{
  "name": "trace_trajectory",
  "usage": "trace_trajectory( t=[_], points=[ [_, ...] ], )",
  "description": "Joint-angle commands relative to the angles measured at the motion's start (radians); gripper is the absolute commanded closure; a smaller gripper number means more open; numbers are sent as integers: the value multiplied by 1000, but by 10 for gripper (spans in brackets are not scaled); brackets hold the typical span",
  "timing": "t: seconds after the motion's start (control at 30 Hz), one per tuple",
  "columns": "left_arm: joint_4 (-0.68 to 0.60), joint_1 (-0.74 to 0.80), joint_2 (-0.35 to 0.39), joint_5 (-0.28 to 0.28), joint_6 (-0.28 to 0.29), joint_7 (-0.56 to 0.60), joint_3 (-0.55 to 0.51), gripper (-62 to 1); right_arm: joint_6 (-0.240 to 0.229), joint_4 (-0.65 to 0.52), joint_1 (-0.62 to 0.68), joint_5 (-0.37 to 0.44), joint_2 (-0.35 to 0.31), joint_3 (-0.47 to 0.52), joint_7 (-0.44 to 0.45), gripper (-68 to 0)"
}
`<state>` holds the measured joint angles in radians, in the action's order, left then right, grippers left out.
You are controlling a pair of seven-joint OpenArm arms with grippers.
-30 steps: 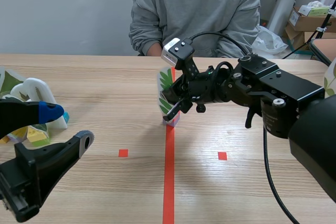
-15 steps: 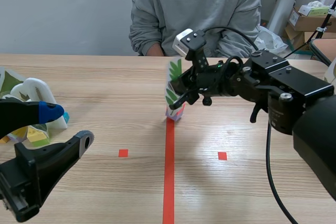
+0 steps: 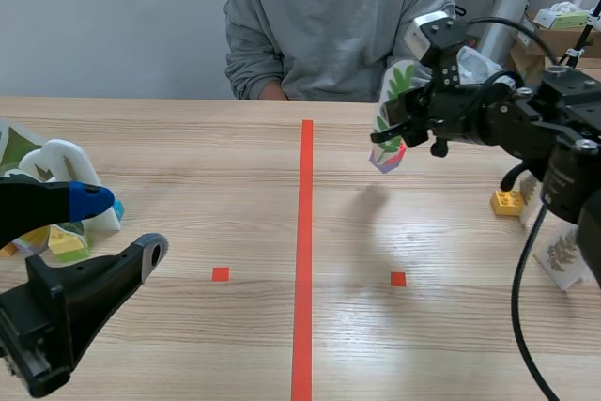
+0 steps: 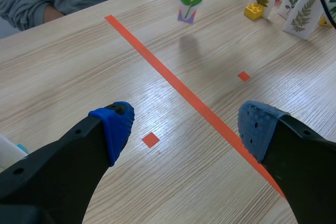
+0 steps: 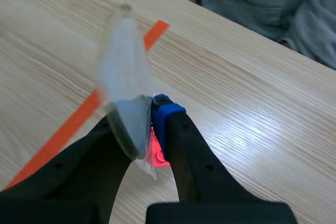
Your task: Do the leaf sorting experiment
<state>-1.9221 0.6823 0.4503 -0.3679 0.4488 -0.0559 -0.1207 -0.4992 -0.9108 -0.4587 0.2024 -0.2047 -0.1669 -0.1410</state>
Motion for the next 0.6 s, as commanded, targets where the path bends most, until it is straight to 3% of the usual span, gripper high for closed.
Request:
trace_trajectory(
  t=[0.0, 0.23, 0.57],
  points=[
    [-14, 4, -16, -11, 3, 16, -2, -437, 16, -27, 3, 18, -40, 29, 3, -15],
    [-14, 4, -18, -14, 3, 22, -2, -437, 89, -28, 66, 65, -99, 154, -18, -15],
    [-14, 4, -18, -14, 3, 22, -2, -437, 119, -28, 147, 93, -122, 240, -18, -15]
  ],
)
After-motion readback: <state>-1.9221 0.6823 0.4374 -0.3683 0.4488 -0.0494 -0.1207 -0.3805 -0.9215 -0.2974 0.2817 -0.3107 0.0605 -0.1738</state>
